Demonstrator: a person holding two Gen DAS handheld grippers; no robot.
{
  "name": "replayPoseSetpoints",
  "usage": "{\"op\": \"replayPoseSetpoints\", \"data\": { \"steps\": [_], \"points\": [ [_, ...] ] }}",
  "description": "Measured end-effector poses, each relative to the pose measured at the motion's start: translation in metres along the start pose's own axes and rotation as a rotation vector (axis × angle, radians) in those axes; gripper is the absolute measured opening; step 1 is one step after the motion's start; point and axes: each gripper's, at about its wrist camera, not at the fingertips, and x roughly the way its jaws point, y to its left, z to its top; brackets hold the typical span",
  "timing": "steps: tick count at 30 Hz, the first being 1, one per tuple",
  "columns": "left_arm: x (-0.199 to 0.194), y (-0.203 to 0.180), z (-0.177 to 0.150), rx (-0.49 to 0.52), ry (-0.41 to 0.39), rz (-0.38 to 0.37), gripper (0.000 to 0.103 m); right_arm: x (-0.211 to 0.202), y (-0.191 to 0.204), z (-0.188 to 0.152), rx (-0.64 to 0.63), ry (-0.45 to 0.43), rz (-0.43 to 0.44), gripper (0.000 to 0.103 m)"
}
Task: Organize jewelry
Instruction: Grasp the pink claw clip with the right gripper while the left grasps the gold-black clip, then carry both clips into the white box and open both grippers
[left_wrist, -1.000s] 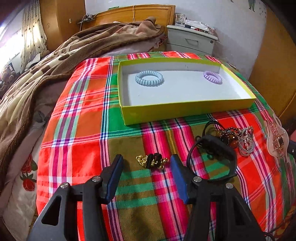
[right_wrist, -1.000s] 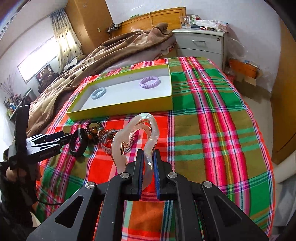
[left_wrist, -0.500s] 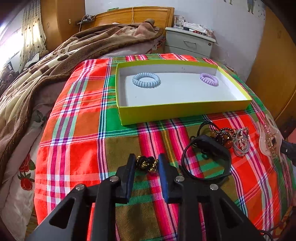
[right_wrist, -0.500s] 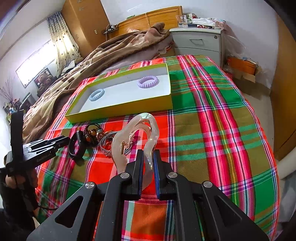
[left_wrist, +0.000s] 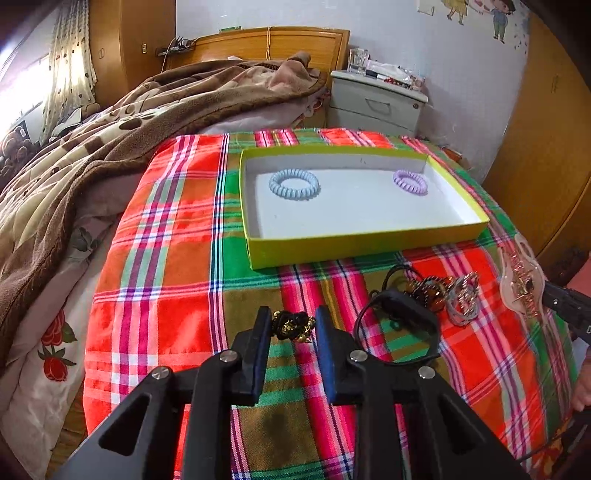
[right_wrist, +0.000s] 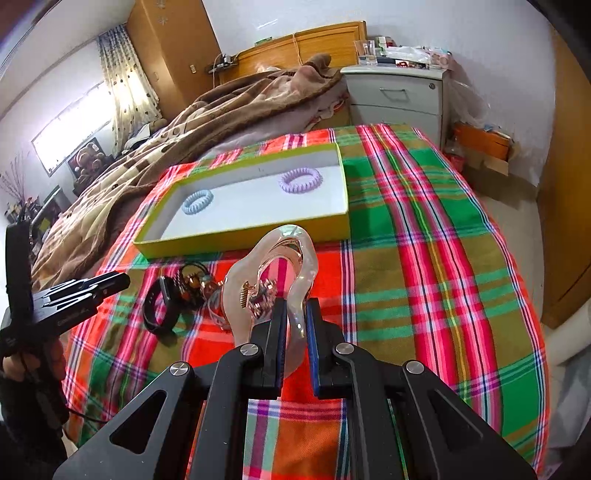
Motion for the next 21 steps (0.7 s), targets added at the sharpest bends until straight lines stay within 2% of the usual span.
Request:
{"op": "replayPoseSetpoints", "data": {
  "steps": [11, 21],
  "points": [
    [-0.018, 0.005, 0.028, -0.005, -0.065, -0.005, 0.025, 0.004, 0.012, 0.036, -0.023, -0.033, 0.008, 0.011],
    [-0.009, 0.003, 0.061, 0.012, -0.077, -0.036, 0.025, 0.032, 0.023, 0.083, -0.063, -0.028, 0.009, 0.011]
  ]
}}
